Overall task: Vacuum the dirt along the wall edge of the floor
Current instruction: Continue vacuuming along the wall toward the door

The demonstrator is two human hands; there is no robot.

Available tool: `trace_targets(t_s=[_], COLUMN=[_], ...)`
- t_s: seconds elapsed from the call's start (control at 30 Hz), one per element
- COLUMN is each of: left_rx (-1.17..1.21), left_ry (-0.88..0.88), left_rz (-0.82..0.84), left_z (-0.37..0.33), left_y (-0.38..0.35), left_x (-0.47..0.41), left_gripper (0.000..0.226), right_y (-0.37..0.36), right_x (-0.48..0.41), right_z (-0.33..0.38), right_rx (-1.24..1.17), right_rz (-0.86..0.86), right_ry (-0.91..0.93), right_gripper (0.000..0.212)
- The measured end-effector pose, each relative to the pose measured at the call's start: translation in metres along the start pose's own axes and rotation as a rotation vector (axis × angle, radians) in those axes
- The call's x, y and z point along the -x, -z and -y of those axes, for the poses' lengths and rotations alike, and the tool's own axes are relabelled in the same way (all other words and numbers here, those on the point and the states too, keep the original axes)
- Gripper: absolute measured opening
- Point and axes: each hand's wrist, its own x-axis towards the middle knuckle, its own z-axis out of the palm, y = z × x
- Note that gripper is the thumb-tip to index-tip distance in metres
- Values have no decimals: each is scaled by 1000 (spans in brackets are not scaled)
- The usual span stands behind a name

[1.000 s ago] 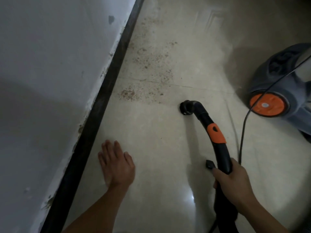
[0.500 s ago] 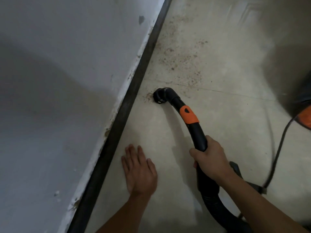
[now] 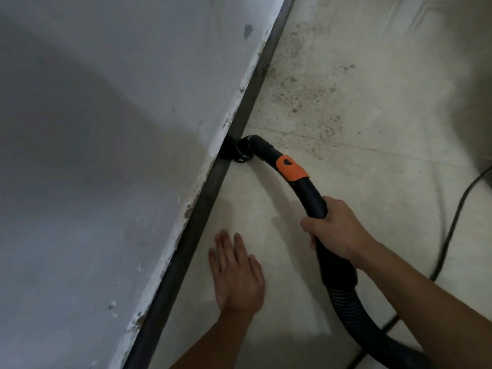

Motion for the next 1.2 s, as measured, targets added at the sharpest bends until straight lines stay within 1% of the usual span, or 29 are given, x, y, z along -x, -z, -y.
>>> trace_targets(t_s=[0.1, 0.17, 0.23, 0.33, 0.5, 0.6, 0.7, 0.77, 0.87, 1.0, 1.07, 1.2], left_rx=[9, 11, 20, 49, 68, 77, 88, 85, 96, 110, 111, 101], left_ry=[-14, -18, -19, -14, -17, -9, -2, 2, 5, -5, -5, -2], left_rz=[-8, -13, -17, -26, -25, -15, -4, 8, -17, -87, -94, -92], left_z=[1, 1, 1, -1, -2, -2, -2, -2, -2, -2, -2, -2], left_y=[1, 2, 3, 5, 8, 9, 9, 9, 8, 5, 4, 4], left_x=[1, 1, 2, 2, 4, 4, 5, 4, 4, 5, 5, 7], left_gripper=[60, 60, 60, 61, 65, 65, 65, 66, 66, 63, 63, 64], right_y=[6, 10, 21, 50, 98, 112, 108, 97, 73, 53, 57, 72], right_x=[21, 36, 51, 75, 141, 185, 216, 222, 208, 182, 183, 223], right_z=[-6, -15, -26, -46, -88, -115, -134, -141, -137, -129, -136, -170], right_rx=[79, 197, 260, 260, 214, 205, 191, 183, 219, 260, 241, 196], right_rz=[41, -14, -97, -185, -214, -203, -189, -202, -239, -299, -356, -482], right_ry=[-7, 4, 2, -47, -160, -250, -284, -267, -191, -92, -112, -248], right_gripper=[19, 20, 21, 20, 15, 15, 20, 24, 20, 22, 20, 21])
